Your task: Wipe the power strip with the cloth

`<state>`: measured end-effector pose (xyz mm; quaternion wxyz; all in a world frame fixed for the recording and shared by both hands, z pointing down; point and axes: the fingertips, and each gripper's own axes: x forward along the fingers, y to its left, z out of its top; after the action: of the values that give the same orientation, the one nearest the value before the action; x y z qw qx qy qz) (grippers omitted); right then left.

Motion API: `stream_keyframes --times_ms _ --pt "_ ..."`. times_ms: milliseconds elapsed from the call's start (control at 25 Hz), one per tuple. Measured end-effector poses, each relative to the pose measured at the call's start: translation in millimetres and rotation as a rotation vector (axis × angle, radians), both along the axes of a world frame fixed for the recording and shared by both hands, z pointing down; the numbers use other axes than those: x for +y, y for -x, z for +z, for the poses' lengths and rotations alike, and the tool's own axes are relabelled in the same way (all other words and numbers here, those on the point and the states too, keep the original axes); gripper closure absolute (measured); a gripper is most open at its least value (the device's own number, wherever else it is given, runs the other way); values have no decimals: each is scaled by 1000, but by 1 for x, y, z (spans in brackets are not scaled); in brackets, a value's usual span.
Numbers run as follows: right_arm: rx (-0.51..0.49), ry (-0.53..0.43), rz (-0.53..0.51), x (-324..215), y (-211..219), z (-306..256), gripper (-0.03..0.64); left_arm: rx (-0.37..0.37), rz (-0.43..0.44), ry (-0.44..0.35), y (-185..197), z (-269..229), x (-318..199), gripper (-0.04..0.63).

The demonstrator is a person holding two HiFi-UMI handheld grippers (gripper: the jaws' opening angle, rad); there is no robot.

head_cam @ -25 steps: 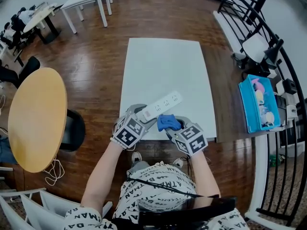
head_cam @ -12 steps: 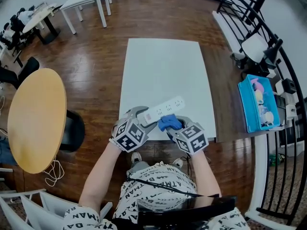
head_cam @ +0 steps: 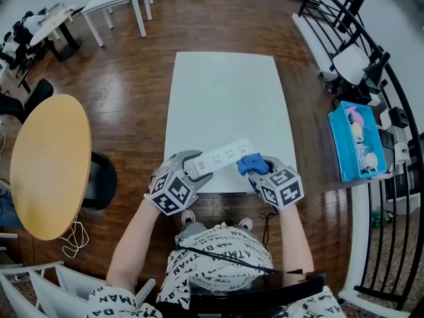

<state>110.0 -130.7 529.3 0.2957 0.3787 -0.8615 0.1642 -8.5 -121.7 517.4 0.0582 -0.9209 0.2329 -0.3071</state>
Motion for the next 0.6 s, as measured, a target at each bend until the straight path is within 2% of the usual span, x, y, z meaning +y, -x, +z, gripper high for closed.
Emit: stream_keyframes --times_ms 320,600 --pt "55 -24 71 -16 -38 -6 476 -2 30 -22 4 -5 7 324" --pt "61 -65 95 -35 -51 -23 476 -34 128 -54 -6 -4 28 324"
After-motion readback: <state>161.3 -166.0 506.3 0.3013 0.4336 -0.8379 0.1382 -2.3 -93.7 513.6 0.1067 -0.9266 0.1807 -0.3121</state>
